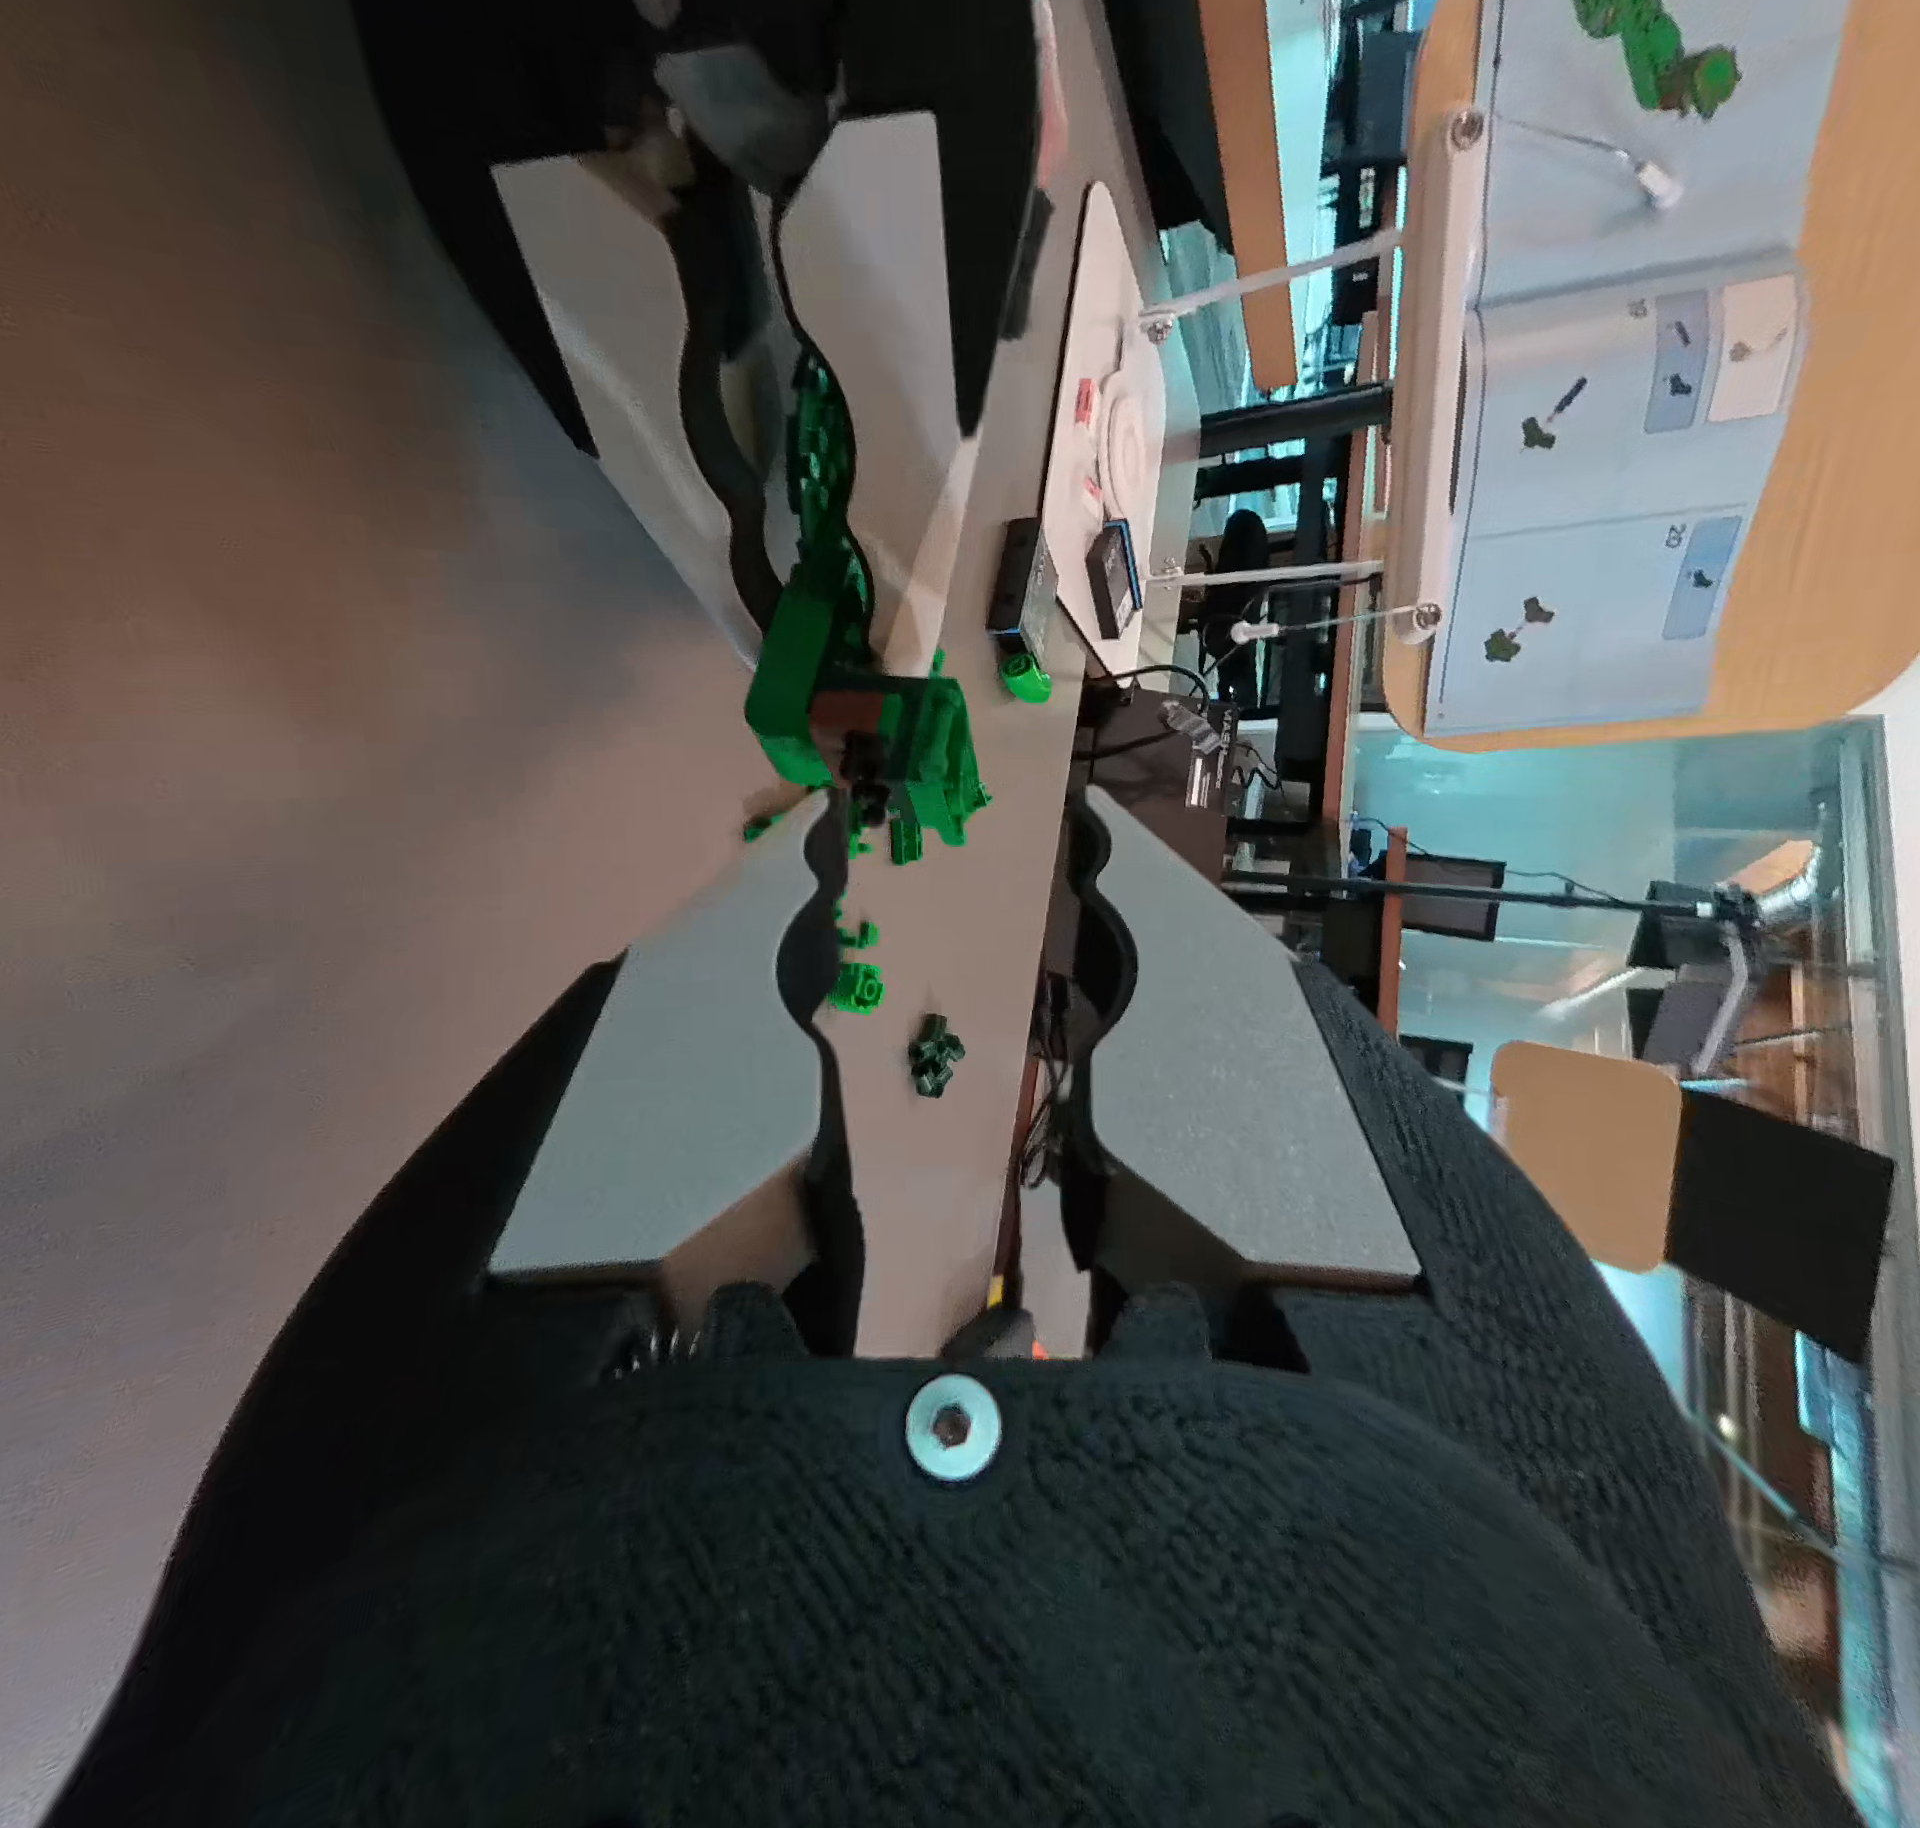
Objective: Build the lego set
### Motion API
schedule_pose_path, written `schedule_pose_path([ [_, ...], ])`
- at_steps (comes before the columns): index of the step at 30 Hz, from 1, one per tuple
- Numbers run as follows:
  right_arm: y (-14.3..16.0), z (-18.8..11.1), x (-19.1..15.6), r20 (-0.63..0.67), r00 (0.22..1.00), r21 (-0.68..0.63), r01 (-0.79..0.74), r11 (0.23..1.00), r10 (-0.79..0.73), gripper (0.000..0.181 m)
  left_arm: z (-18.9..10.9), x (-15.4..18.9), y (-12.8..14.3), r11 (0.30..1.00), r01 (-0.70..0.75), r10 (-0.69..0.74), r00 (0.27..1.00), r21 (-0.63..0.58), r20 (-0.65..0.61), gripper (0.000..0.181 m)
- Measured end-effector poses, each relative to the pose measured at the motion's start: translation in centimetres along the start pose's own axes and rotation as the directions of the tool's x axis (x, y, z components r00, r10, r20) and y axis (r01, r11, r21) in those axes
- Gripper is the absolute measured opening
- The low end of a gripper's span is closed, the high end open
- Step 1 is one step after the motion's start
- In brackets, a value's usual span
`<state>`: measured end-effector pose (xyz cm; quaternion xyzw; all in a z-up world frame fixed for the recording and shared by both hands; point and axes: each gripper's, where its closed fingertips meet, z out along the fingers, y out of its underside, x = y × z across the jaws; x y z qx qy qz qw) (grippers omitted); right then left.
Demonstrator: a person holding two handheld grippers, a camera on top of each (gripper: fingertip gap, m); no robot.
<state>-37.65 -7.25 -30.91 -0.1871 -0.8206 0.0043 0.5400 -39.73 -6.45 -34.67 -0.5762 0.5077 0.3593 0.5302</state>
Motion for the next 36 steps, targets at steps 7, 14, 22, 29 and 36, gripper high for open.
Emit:
schedule_pose_path([
  [7,-0.4,0.3,-1.3,0.039,0.993,-0.001,0.11,0.994,-0.11,0.023,-0.2,0.3,-0.5,1.0,-0.02,0.02,1.0,0.023,-0.007,0.018],
  [14,-0.3,0.9,-1.2,0.008,0.992,-0.061,0.127,0.99,-0.127,0.022,-0.1,0.3,0.2,1.0,-0.013,0.013,1.0,0.001,-0.019,0.018],
  [22,-2.3,-1.9,2.3,-0.092,0.97,0.094,-0.216,0.972,0.224,0.052,-0.2,-0.9,1.0,1.0,0.009,-0.008,0.999,-0.03,0.044,0.018],
  [29,-6.9,-6.8,5.7,-0.173,0.587,0.573,-0.593,0.565,0.791,0.039,-0.7,-2.3,1.7,0.998,-0.002,0.011,0.991,-0.068,0.133,0.019],
  [36,-5.5,-4.9,5.2,-0.273,0.398,0.674,-0.571,0.469,0.876,0.039,-2.4,-2.8,4.0,0.972,-0.048,0.092,0.978,-0.23,0.187,0.018],
])
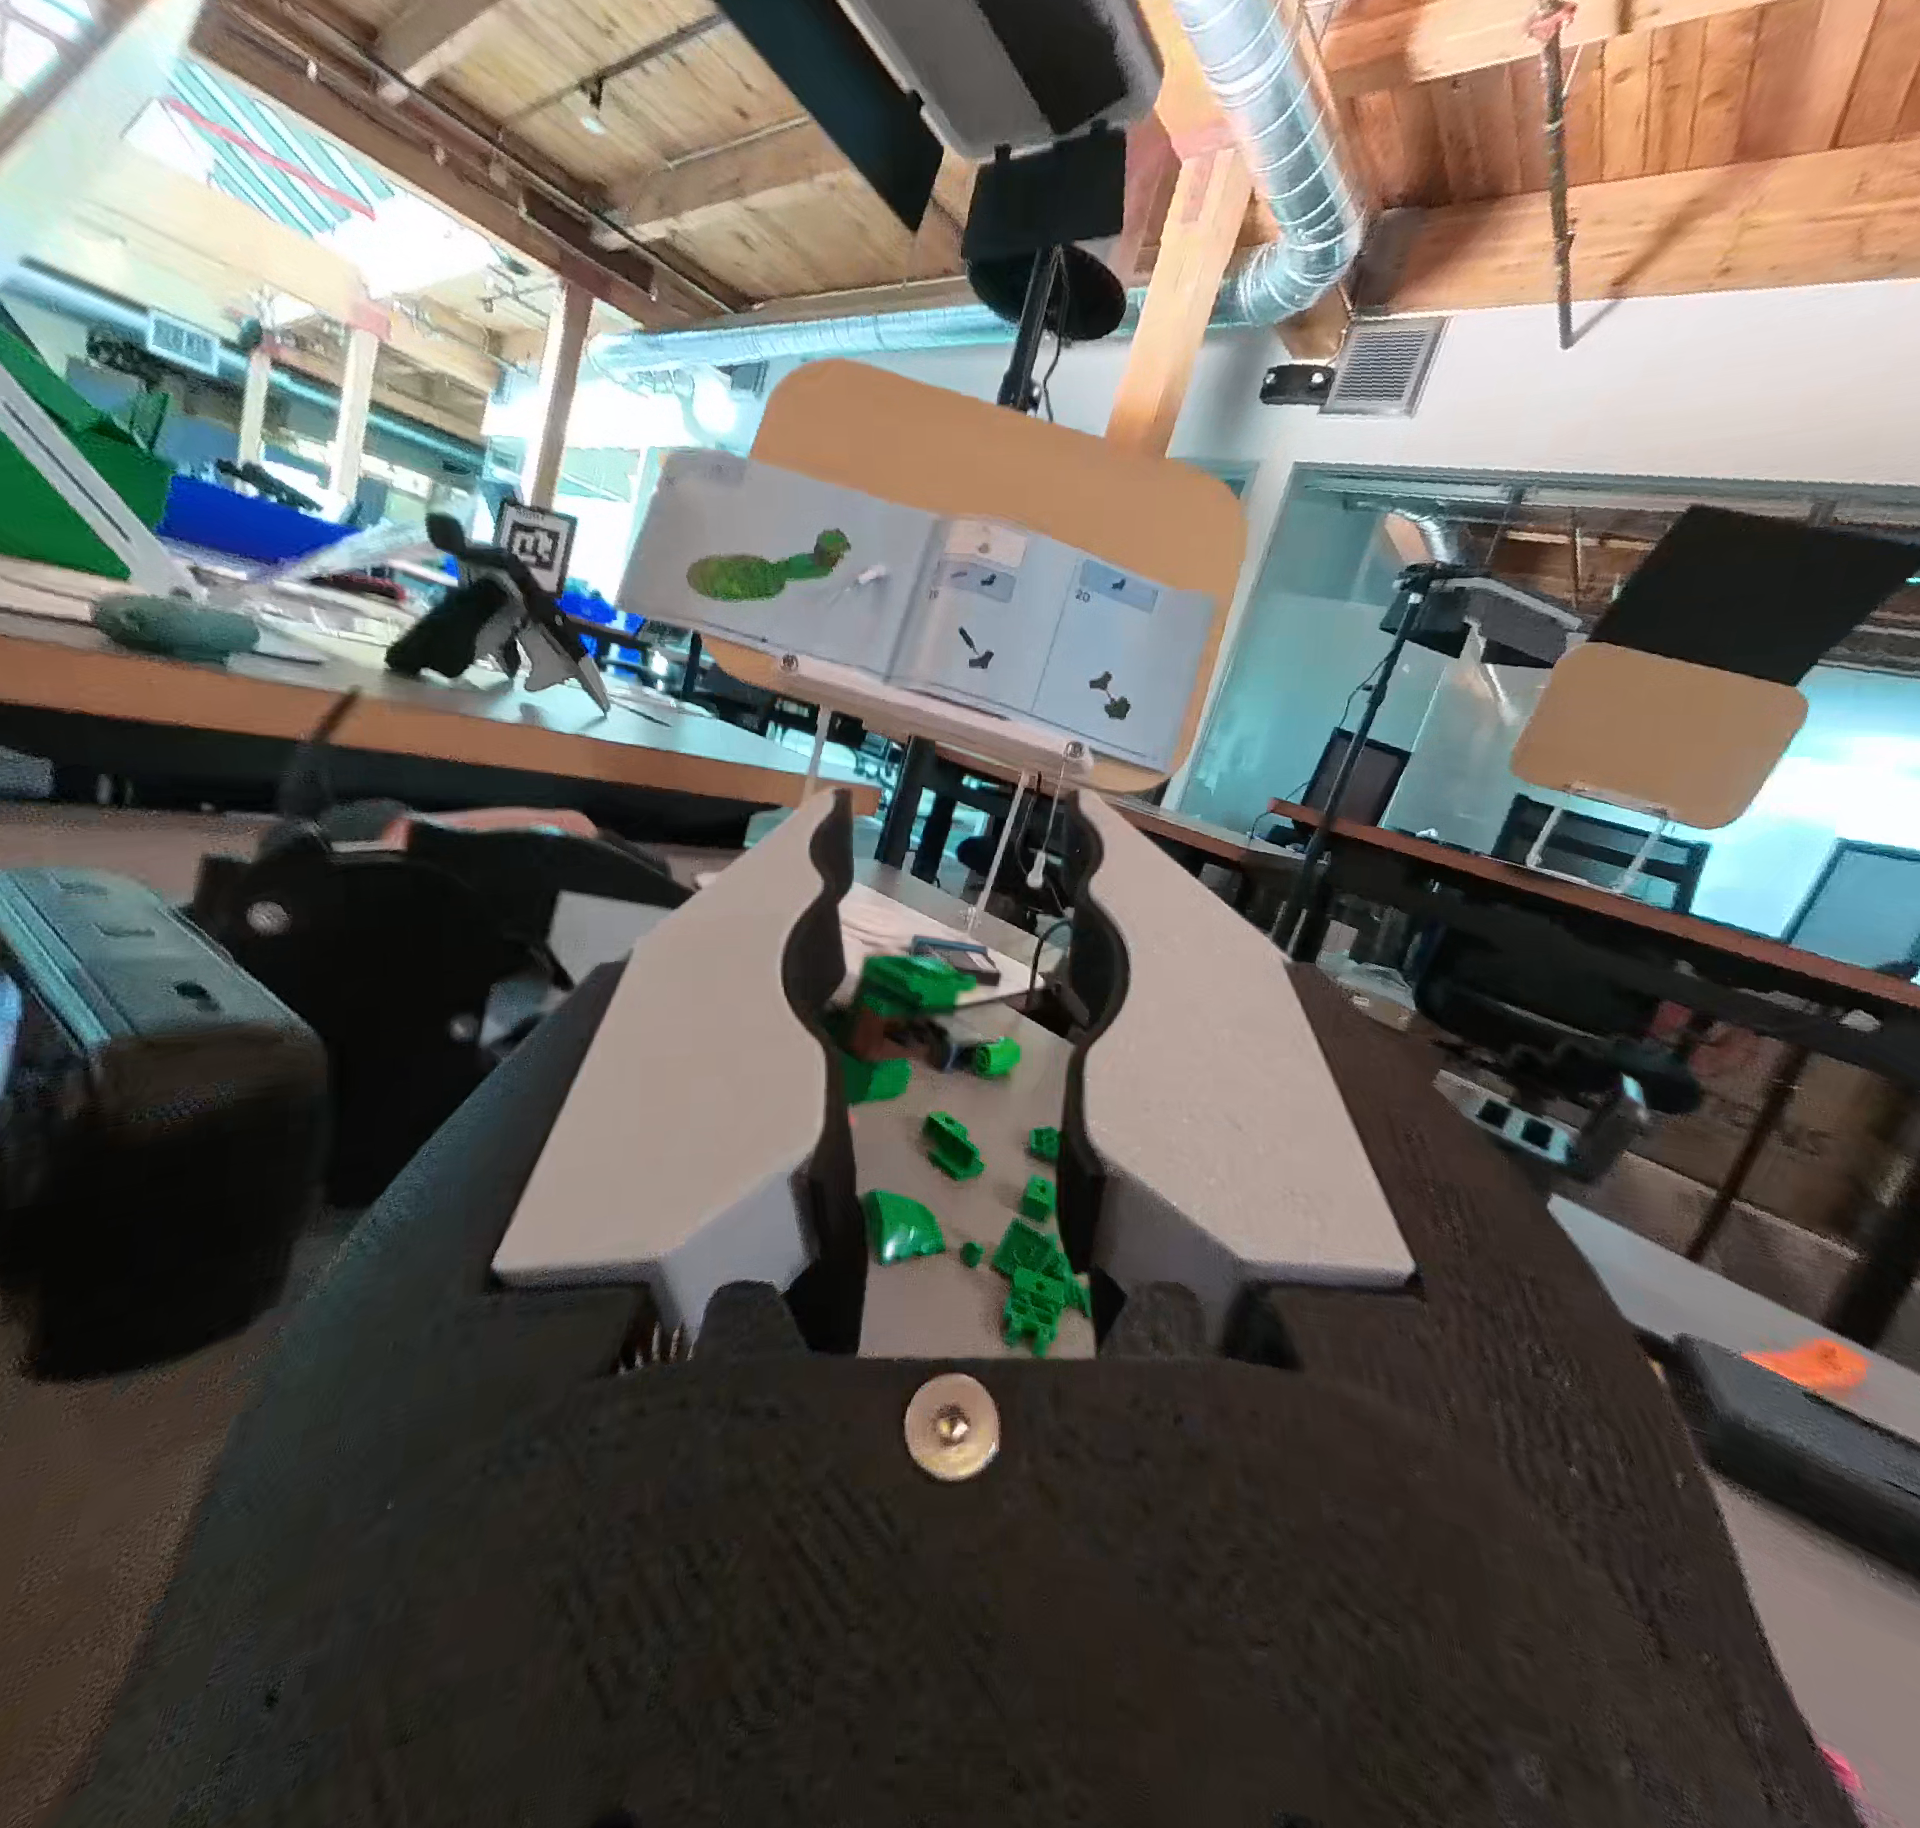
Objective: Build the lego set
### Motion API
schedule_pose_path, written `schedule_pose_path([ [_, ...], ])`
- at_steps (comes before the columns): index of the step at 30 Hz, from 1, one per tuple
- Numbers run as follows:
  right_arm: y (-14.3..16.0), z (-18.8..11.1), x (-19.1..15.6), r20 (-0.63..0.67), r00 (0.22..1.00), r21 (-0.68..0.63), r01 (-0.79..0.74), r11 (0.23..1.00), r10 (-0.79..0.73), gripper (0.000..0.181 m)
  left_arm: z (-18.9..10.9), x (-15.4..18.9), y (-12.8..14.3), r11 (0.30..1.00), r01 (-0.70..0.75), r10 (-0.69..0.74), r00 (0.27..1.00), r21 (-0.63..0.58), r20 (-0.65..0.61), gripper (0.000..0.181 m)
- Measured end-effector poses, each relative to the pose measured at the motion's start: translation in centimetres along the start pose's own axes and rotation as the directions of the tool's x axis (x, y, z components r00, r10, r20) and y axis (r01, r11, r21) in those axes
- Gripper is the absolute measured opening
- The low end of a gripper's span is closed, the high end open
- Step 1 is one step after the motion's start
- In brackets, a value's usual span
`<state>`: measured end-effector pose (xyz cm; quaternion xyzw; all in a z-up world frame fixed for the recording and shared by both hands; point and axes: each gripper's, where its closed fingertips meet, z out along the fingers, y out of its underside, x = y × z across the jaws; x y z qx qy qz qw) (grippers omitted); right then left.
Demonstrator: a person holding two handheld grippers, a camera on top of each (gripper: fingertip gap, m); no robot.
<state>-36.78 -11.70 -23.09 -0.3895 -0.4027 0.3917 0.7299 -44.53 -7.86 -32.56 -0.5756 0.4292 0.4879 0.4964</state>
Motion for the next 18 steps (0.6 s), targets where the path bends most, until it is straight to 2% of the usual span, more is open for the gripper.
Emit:
schedule_pose_path([
  [6,1.2,0.5,1.9,-0.057,0.997,-0.008,-0.044,0.999,0.044,0.036,-1.2,-0.4,2.1,0.991,0.044,-0.041,0.999,-0.125,0.028,0.018],
  [10,2.2,1.4,3.2,-0.113,0.989,-0.01,-0.095,0.995,0.094,0.034,-1.5,-0.3,3.1,0.982,0.027,-0.021,0.999,-0.187,0.034,0.018],
  [14,3.5,2.9,3.7,-0.136,0.988,-0.035,-0.081,0.996,0.076,0.034,-1.5,0.3,3.9,0.974,-0.02,0.023,1.0,-0.227,0.013,0.018],
  [18,4.4,4.8,4.2,-0.153,0.987,-0.038,-0.048,0.998,0.041,0.034,-1.3,0.4,4.6,0.968,0.058,-0.057,0.998,-0.245,0.01,0.018],
])
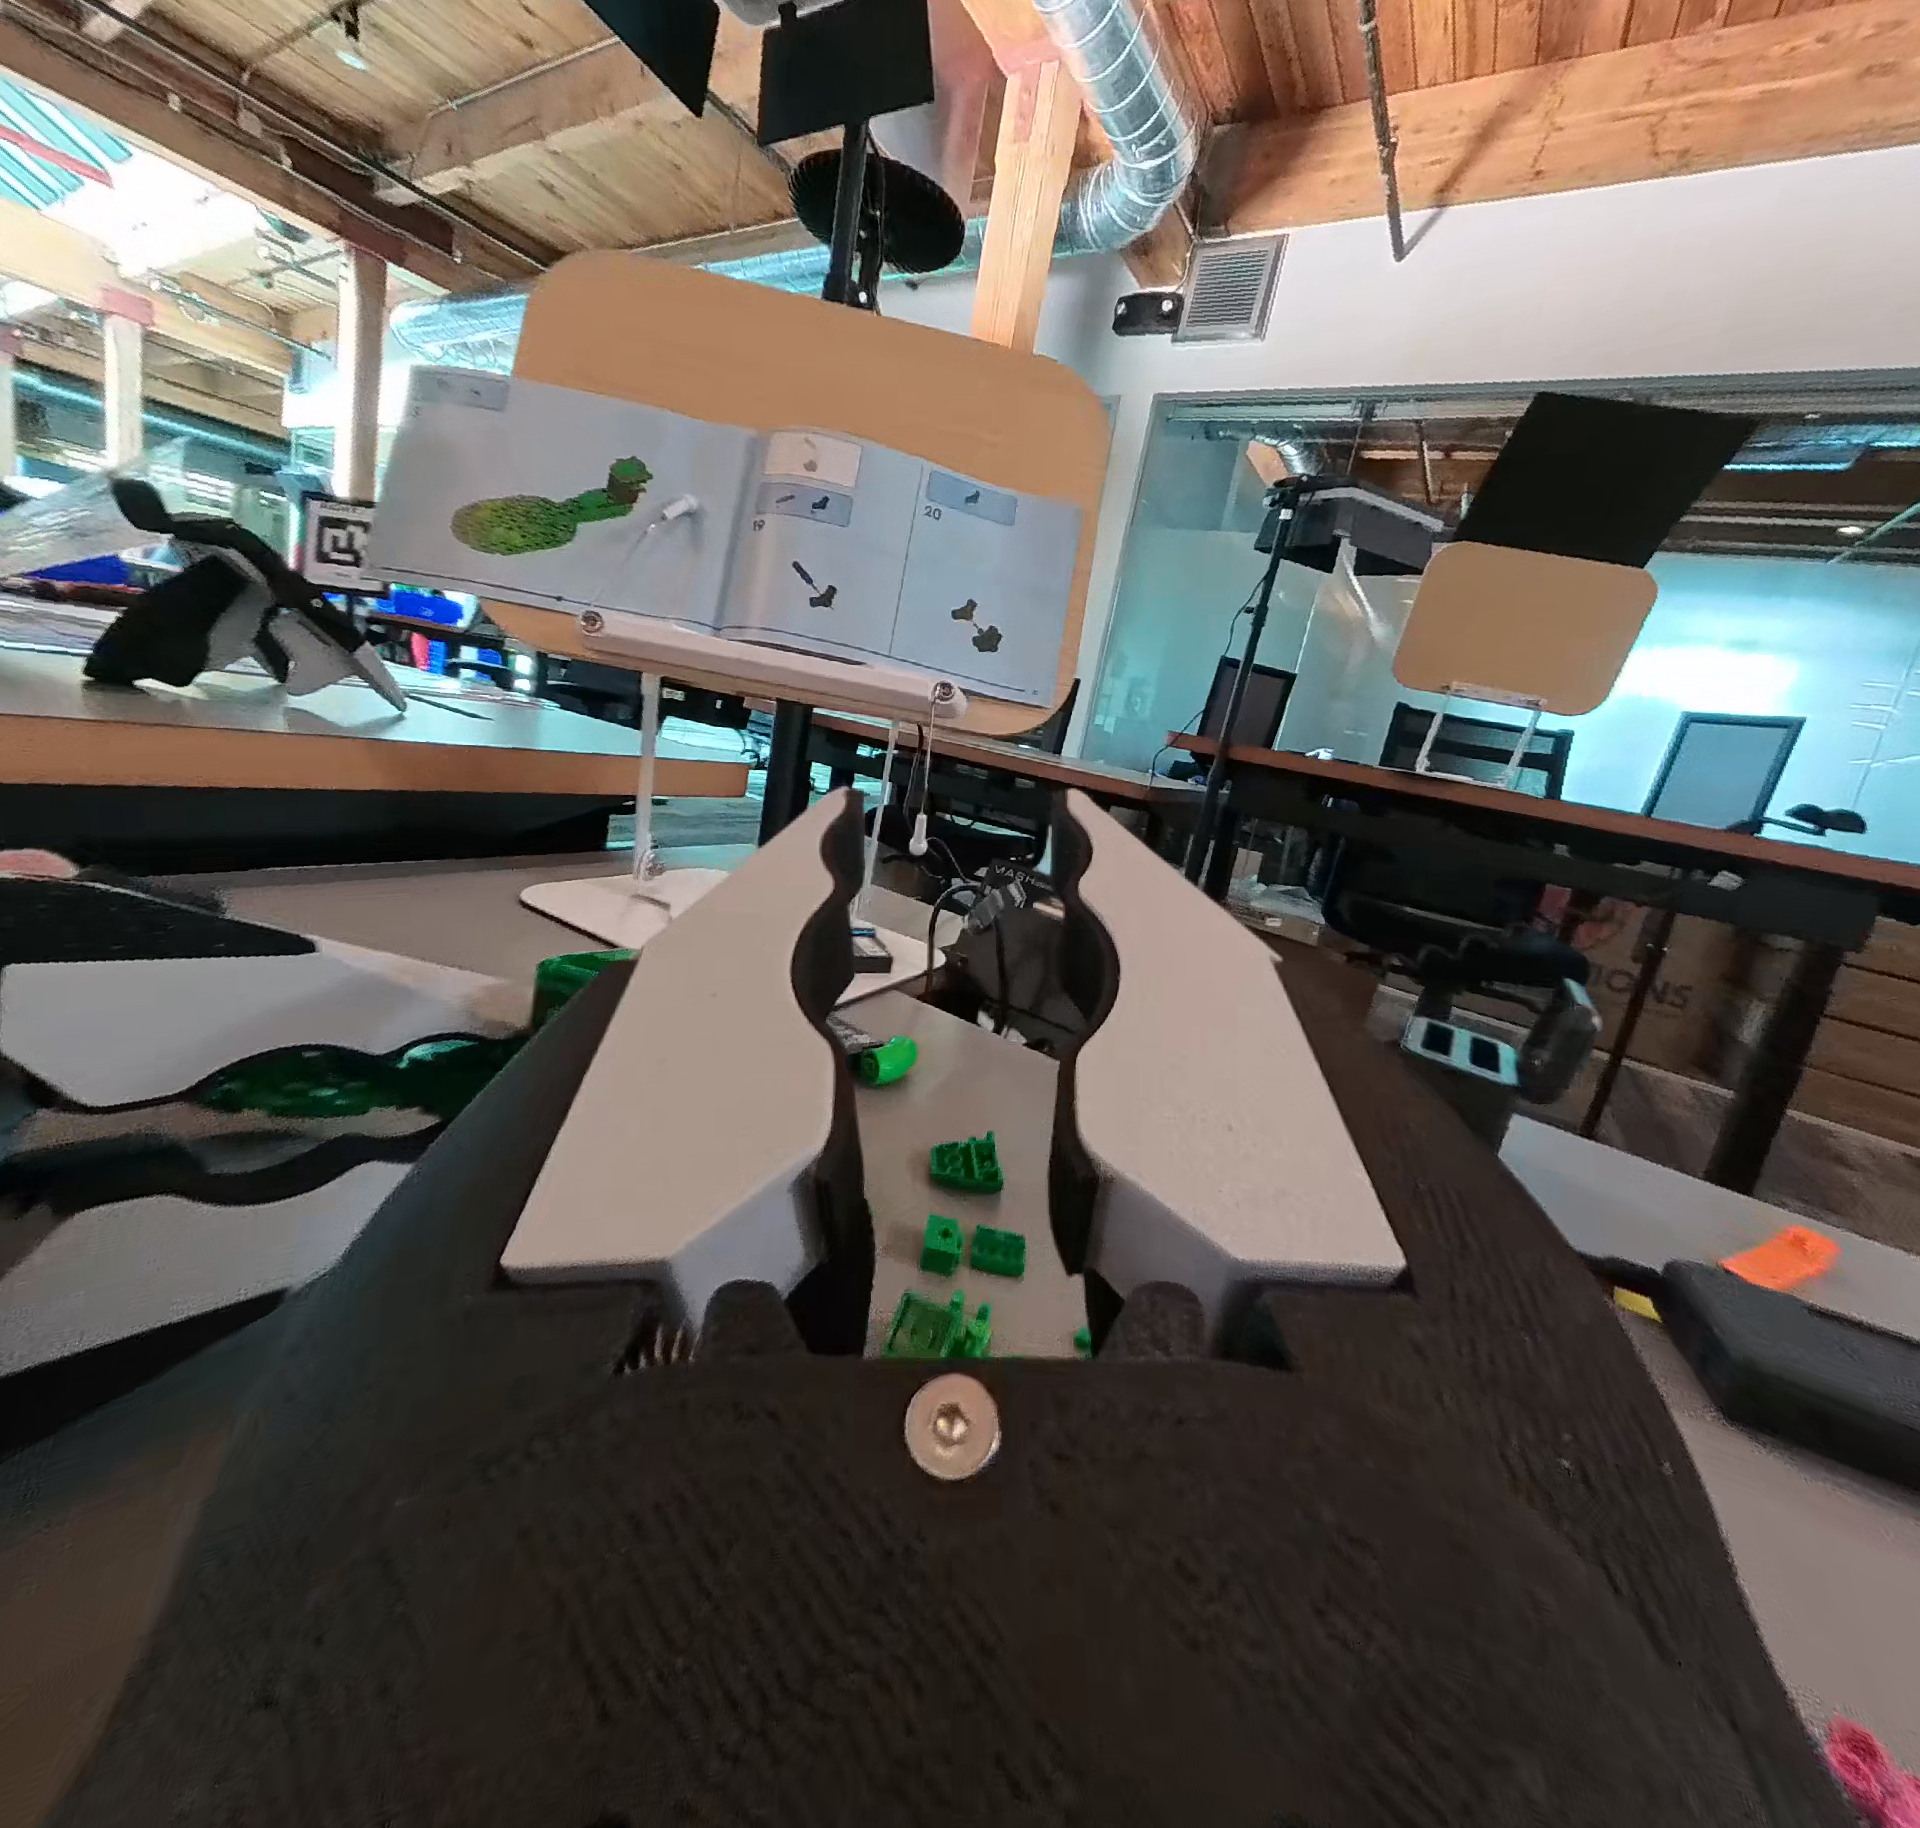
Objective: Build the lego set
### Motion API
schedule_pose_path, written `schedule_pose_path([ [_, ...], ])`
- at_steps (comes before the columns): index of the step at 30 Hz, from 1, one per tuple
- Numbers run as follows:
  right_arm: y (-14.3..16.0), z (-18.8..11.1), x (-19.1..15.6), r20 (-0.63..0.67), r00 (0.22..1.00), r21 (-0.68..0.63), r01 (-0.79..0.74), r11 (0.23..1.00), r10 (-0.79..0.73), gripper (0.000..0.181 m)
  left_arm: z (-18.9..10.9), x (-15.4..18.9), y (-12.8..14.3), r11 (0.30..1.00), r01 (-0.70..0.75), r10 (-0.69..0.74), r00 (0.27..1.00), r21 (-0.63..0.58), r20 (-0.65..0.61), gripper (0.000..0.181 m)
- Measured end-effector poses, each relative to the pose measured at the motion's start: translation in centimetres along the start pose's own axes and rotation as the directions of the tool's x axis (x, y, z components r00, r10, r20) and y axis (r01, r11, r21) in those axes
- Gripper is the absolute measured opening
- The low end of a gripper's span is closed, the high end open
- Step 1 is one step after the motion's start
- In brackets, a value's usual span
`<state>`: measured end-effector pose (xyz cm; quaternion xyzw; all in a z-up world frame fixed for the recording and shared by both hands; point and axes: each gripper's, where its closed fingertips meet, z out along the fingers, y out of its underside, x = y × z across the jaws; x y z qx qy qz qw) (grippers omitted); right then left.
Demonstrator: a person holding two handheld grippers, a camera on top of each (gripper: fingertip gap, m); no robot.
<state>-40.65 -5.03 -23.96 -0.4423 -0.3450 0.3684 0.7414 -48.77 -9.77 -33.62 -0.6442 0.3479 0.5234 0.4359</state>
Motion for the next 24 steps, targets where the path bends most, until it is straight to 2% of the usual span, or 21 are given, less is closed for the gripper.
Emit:
schedule_pose_path([
  [3,0.6,1.7,0.5,-0.027,1.0,-0.004,0.006,1.0,-0.007,0.034,0.7,0.0,0.8,0.998,0.055,-0.055,0.998,-0.031,-0.012,0.018],
  [8,1.6,4.1,1.4,-0.064,0.998,-0.017,0.013,1.0,-0.014,0.032,1.9,0.5,1.3,0.995,0.05,-0.053,0.998,-0.082,-0.032,0.018],
  [13,2.6,6.0,2.2,-0.072,0.997,-0.026,-0.029,0.999,0.027,0.032,2.8,-0.6,2.2,0.982,0.139,-0.139,0.99,-0.124,0.006,0.018],
  [17,2.7,6.2,1.6,-0.039,0.998,-0.027,-0.059,0.998,0.058,0.031,3.3,-0.7,1.8,0.983,0.149,-0.151,0.989,-0.103,-0.005,0.018],
  [24,2.4,6.6,-0.1,0.037,0.999,-0.024,0.007,1.0,-0.006,0.03,2.7,-0.6,0.1,0.98,0.2,-0.2,0.978,-0.01,-0.059,0.018],
])
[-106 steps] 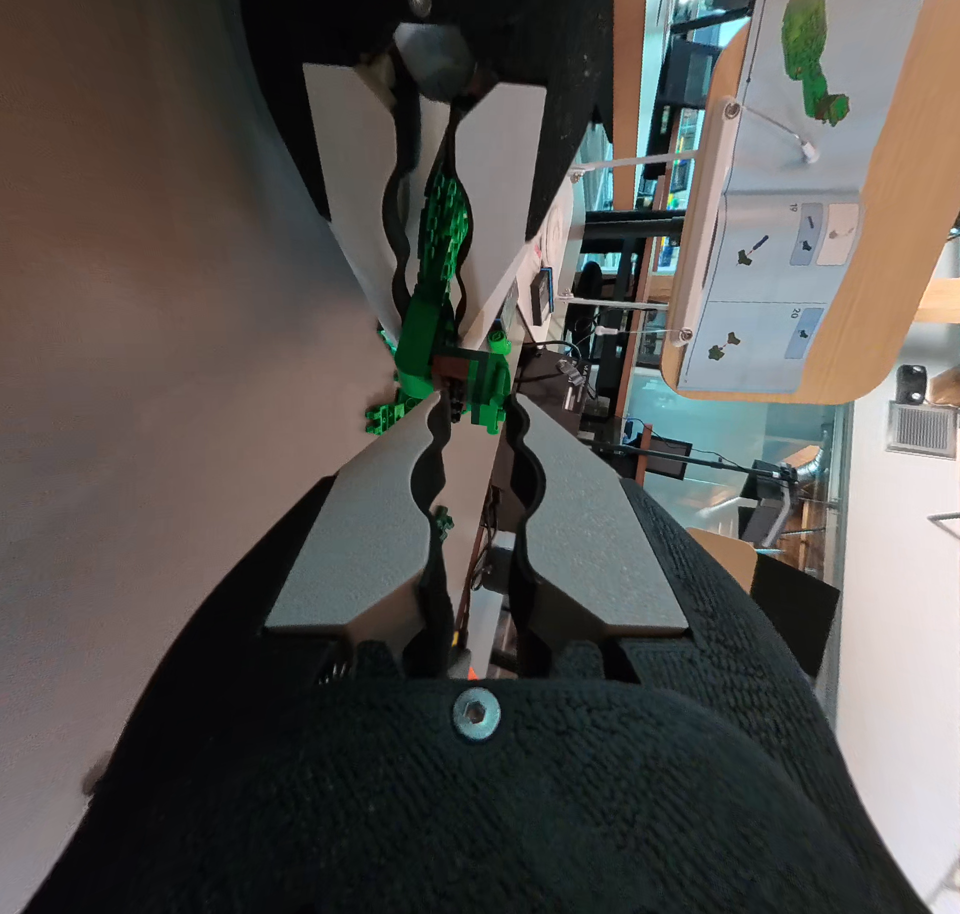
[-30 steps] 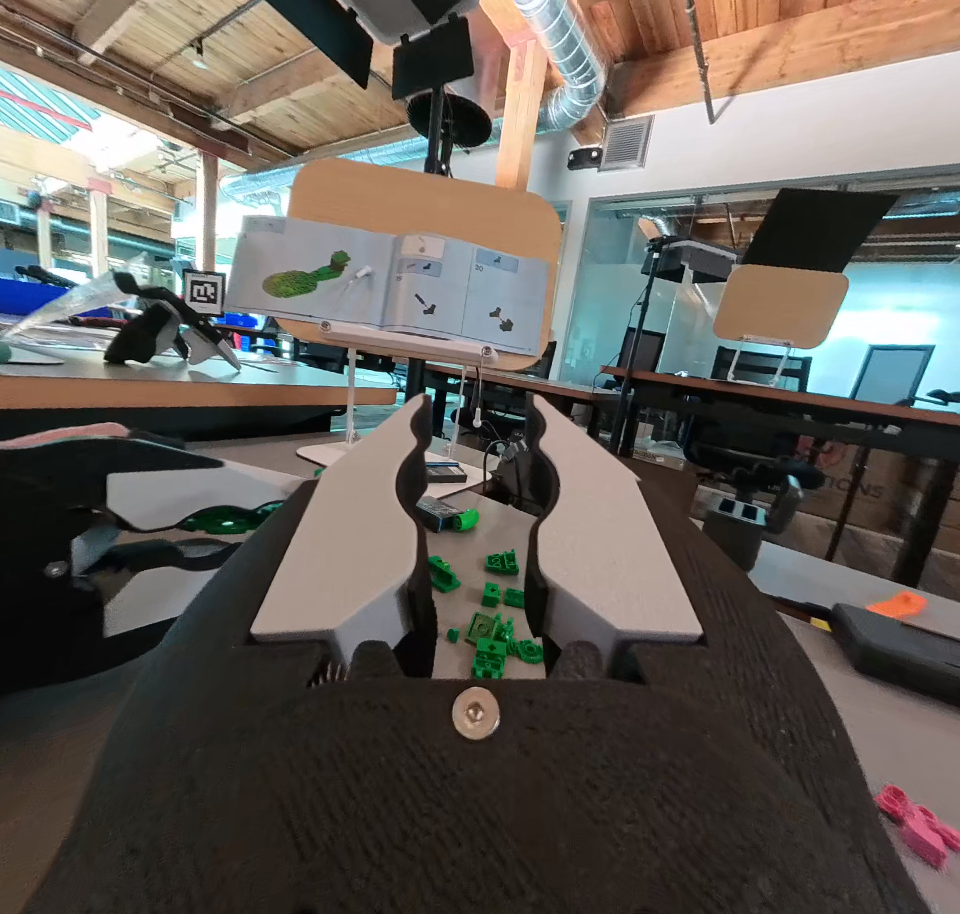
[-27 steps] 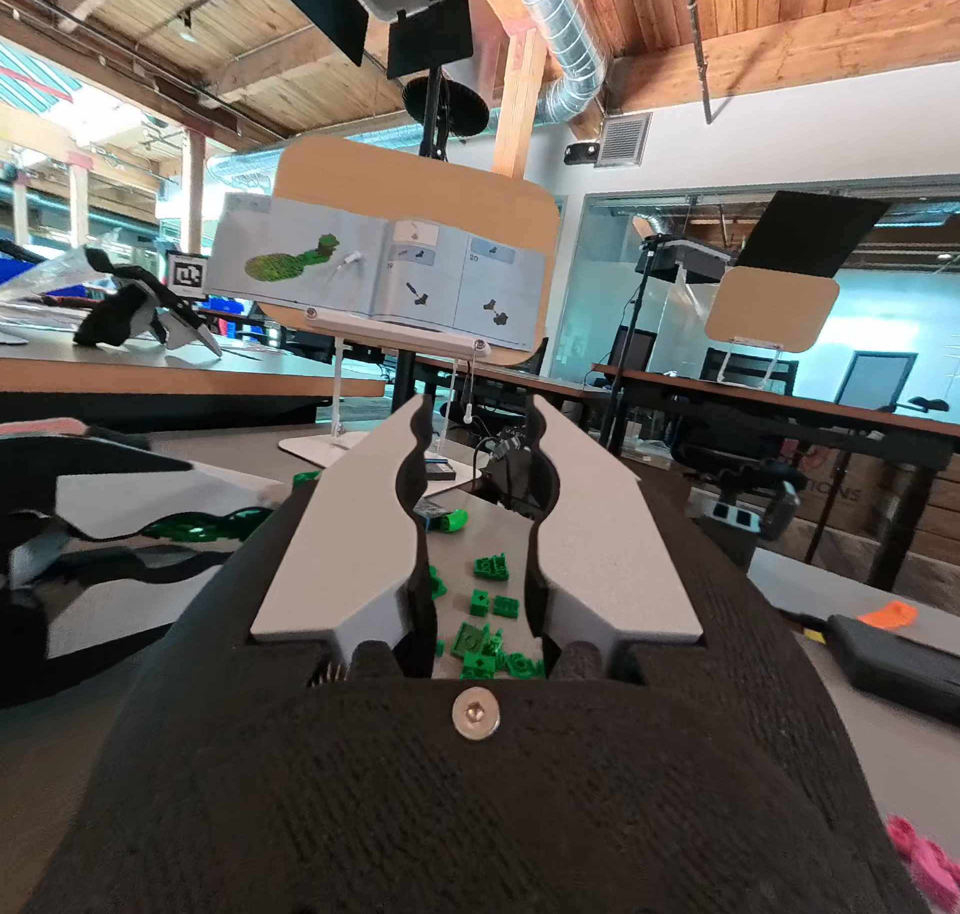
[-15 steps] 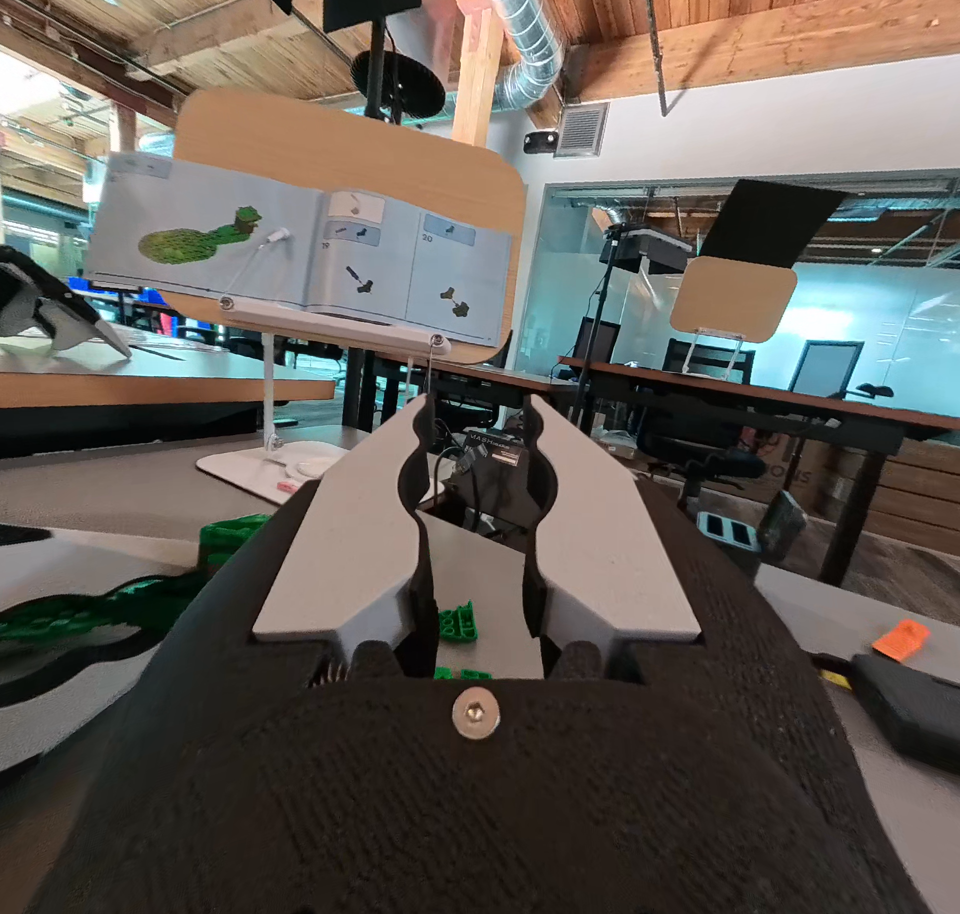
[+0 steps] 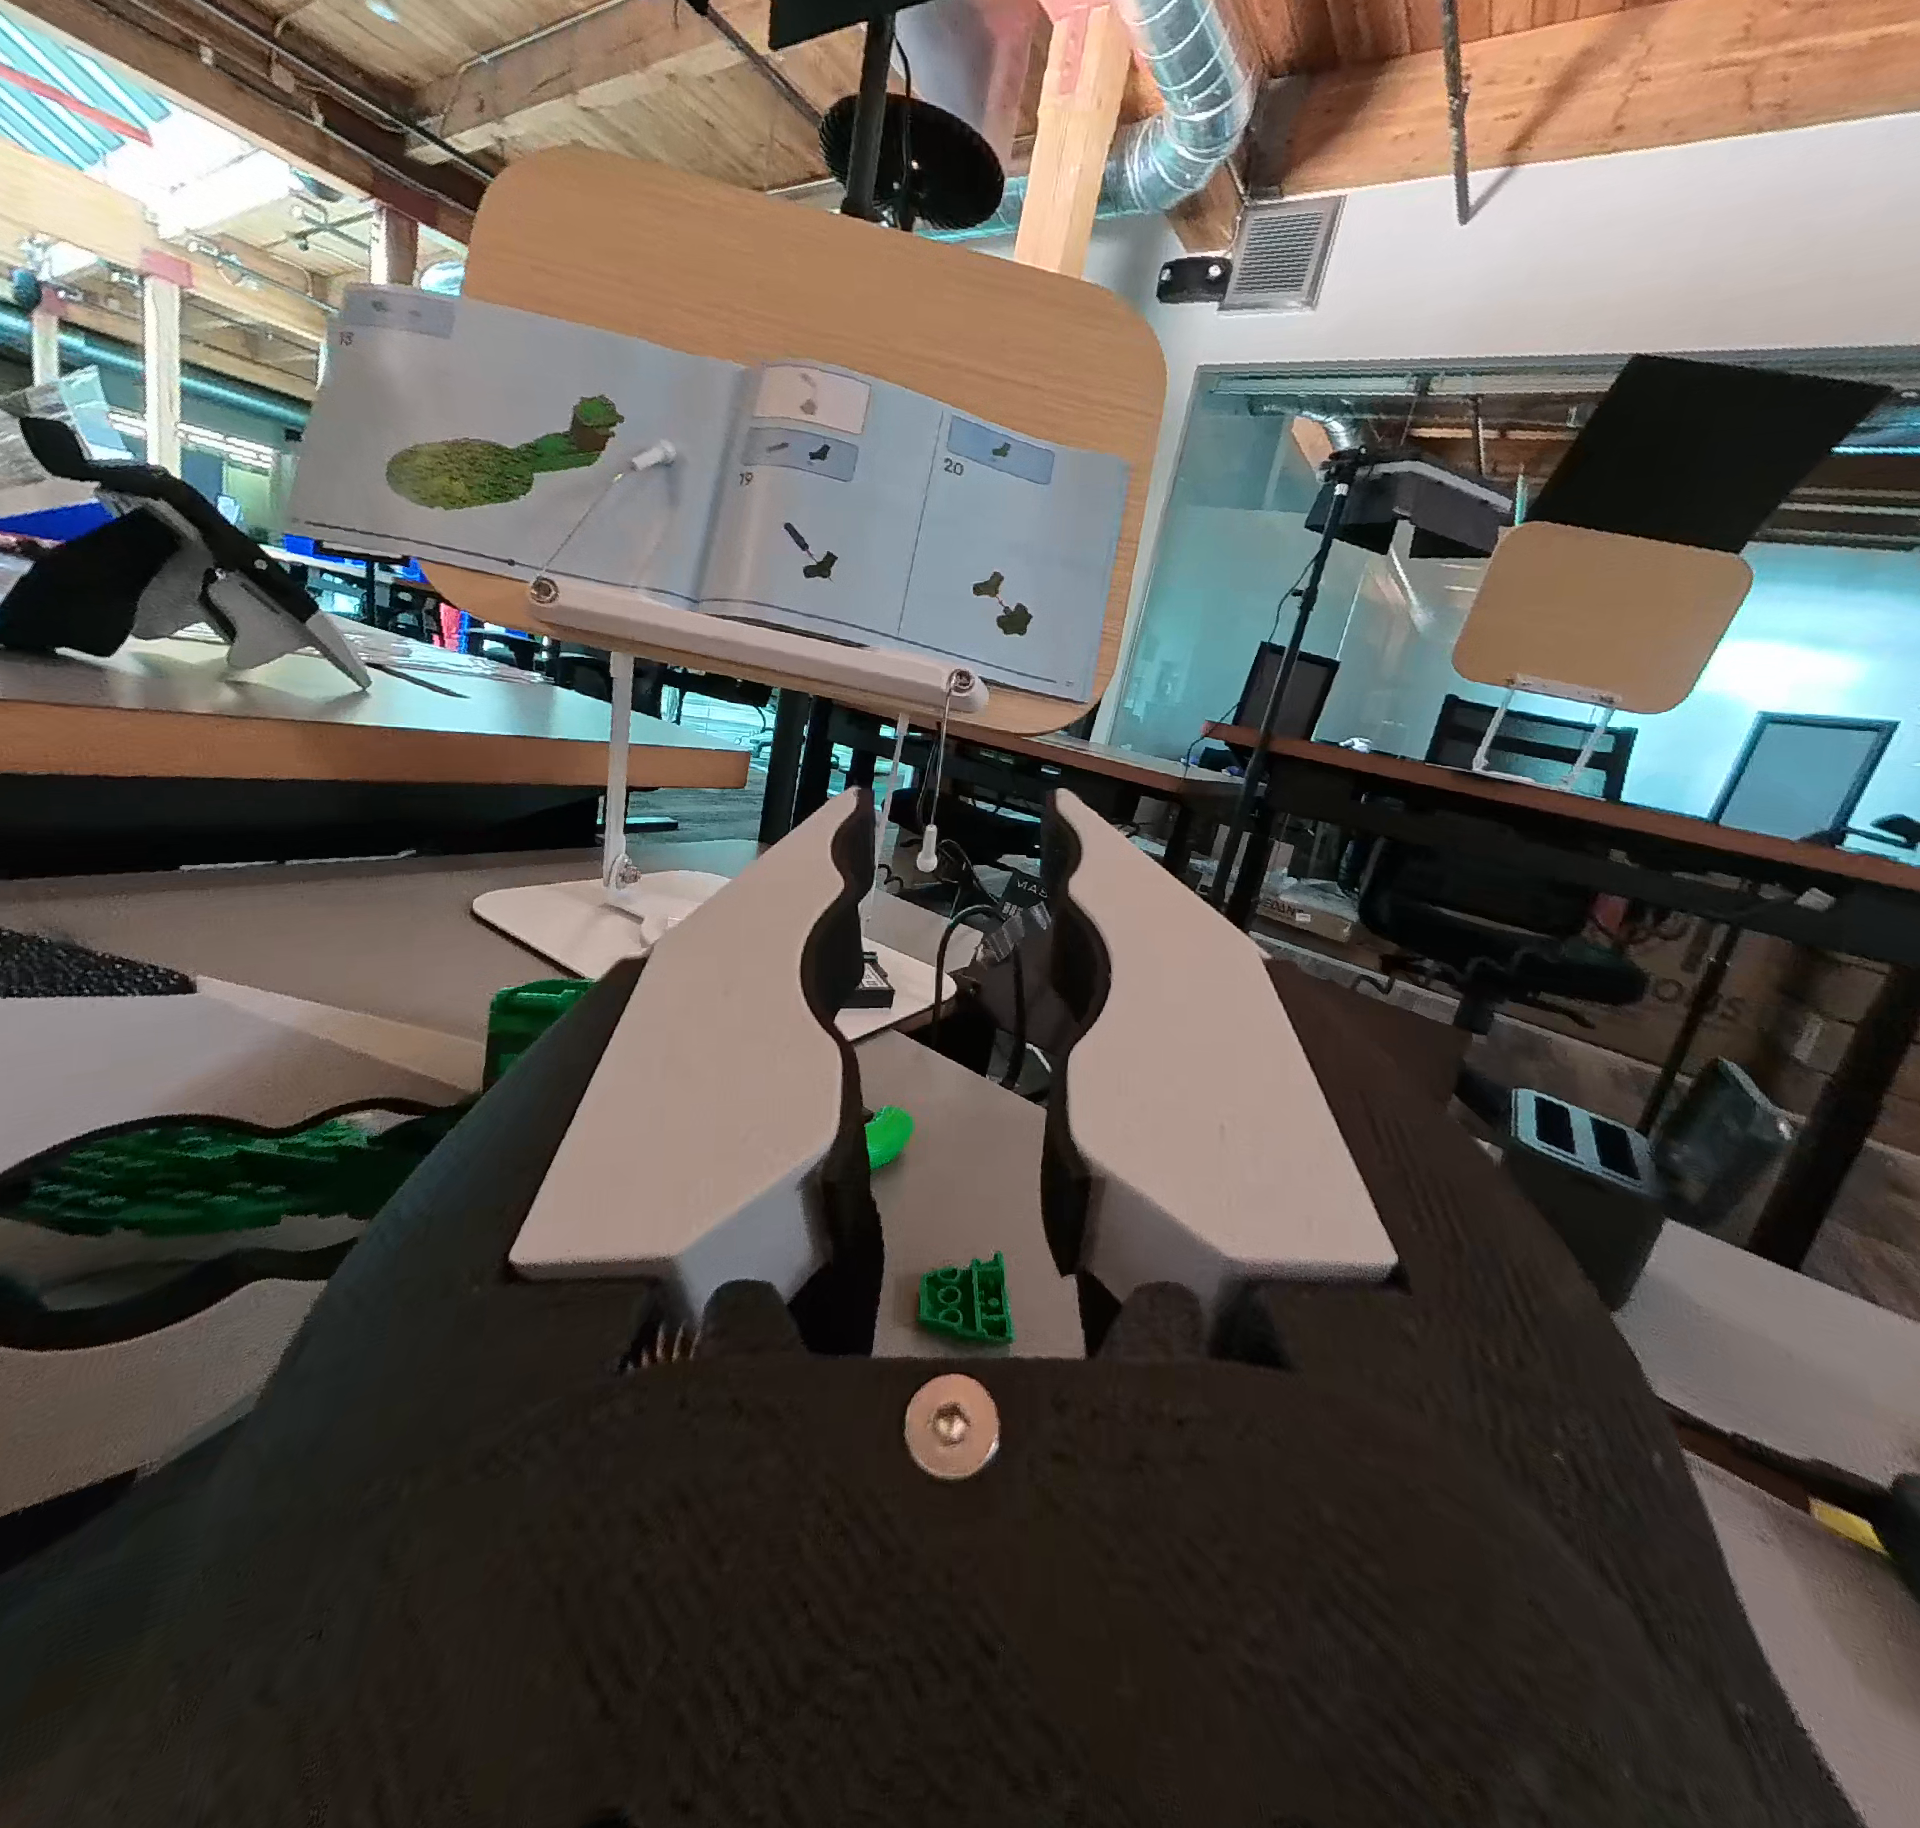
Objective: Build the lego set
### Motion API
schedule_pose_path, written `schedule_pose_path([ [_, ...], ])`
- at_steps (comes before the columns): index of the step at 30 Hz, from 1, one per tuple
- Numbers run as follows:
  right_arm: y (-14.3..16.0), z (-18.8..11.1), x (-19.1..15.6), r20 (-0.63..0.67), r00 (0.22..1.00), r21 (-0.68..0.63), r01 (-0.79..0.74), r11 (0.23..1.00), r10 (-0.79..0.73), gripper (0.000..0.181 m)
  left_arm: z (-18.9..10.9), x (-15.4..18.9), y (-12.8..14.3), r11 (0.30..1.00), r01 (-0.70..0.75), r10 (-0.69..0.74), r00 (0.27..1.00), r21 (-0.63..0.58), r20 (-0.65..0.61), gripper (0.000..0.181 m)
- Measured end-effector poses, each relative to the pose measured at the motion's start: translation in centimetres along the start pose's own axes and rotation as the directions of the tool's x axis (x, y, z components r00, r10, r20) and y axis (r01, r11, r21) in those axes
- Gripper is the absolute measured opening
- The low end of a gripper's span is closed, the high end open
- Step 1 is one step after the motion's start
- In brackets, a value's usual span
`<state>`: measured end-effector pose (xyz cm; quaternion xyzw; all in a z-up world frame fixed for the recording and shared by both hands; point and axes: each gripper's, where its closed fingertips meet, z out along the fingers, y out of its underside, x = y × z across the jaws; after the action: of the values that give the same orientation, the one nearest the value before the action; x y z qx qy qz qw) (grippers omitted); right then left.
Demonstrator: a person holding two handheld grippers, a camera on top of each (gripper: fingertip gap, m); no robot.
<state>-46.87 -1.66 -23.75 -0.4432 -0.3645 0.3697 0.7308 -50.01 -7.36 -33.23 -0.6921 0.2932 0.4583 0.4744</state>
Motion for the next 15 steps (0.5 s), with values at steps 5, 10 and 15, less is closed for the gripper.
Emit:
schedule_pose_path([
  [5,0.1,0.1,0.3,0.005,1.0,-0.003,-0.006,1.0,0.006,0.029,-0.1,0.1,-0.3,1.0,-0.003,0.003,1.0,0.014,-0.028,0.018],
  [10,0.9,0.3,0.7,-0.007,1.0,-0.021,0.005,1.0,-0.005,0.031,-0.5,-0.6,0.3,0.984,-0.17,0.172,0.985,-0.058,0.02,0.018],
  [15,1.5,0.7,1.6,-0.036,0.999,-0.047,0.029,0.998,-0.031,0.034,-1.2,-0.3,0.4,0.967,-0.24,0.24,0.971,-0.089,-0.009,0.019],
])
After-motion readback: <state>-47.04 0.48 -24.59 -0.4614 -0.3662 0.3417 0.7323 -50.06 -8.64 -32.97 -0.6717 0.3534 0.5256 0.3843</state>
